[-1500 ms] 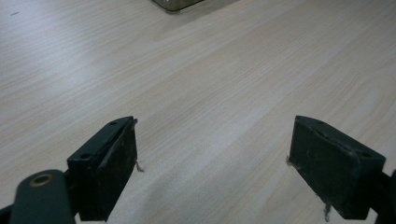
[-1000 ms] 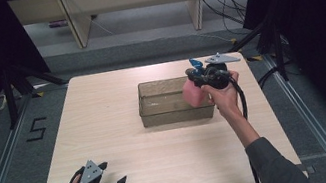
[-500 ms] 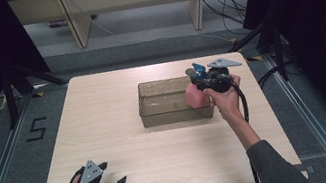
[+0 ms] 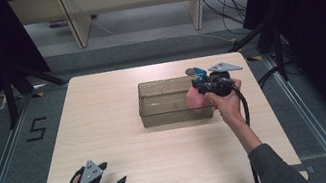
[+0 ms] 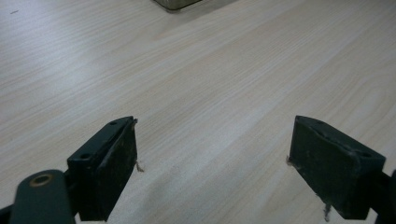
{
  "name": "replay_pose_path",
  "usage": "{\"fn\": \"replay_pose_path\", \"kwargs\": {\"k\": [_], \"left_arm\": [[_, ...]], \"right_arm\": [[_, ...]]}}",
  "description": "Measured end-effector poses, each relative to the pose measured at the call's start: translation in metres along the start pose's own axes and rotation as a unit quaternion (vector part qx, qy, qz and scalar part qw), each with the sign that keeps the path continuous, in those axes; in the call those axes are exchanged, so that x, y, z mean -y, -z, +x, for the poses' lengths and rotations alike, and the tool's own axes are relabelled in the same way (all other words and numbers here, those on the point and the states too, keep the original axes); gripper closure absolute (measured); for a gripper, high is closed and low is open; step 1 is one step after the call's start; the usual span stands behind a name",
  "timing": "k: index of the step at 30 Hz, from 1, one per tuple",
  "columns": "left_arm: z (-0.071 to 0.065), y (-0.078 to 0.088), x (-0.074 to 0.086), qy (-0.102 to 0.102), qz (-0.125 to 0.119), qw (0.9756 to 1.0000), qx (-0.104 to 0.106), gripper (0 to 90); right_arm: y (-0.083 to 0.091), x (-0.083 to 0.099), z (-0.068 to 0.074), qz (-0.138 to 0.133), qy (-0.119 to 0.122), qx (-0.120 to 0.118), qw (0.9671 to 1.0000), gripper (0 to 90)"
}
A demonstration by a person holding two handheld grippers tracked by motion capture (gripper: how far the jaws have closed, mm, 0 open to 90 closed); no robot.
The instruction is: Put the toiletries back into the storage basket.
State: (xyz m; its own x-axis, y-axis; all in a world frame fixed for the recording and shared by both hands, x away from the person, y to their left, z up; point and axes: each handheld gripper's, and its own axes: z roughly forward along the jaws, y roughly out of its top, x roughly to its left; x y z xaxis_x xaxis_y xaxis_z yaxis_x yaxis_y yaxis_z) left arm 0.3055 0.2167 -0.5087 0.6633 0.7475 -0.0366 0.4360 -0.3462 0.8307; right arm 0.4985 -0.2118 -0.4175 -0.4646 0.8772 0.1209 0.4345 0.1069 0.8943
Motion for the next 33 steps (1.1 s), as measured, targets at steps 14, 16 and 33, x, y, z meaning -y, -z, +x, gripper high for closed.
{"fn": "replay_pose_path", "kwargs": {"k": [14, 16, 33], "left_arm": [[0.000, 0.000, 0.000, 0.000, -0.001, 1.0000, -0.001, 14.8], [0.000, 0.000, 0.000, -0.002, 0.001, 1.0000, -0.001, 14.8], [0.000, 0.000, 0.001, -0.005, -0.001, 1.0000, -0.001, 14.8]], "right_arm": [[0.002, 0.009, -0.002, 0.006, 0.018, 0.003, 0.9998, 53.6], [0.001, 0.010, 0.000, 0.007, 0.003, 0.001, 1.0000, 53.6], [-0.003, 0.017, 0.005, -0.007, 0.033, 0.009, 0.9994, 53.4]]}}
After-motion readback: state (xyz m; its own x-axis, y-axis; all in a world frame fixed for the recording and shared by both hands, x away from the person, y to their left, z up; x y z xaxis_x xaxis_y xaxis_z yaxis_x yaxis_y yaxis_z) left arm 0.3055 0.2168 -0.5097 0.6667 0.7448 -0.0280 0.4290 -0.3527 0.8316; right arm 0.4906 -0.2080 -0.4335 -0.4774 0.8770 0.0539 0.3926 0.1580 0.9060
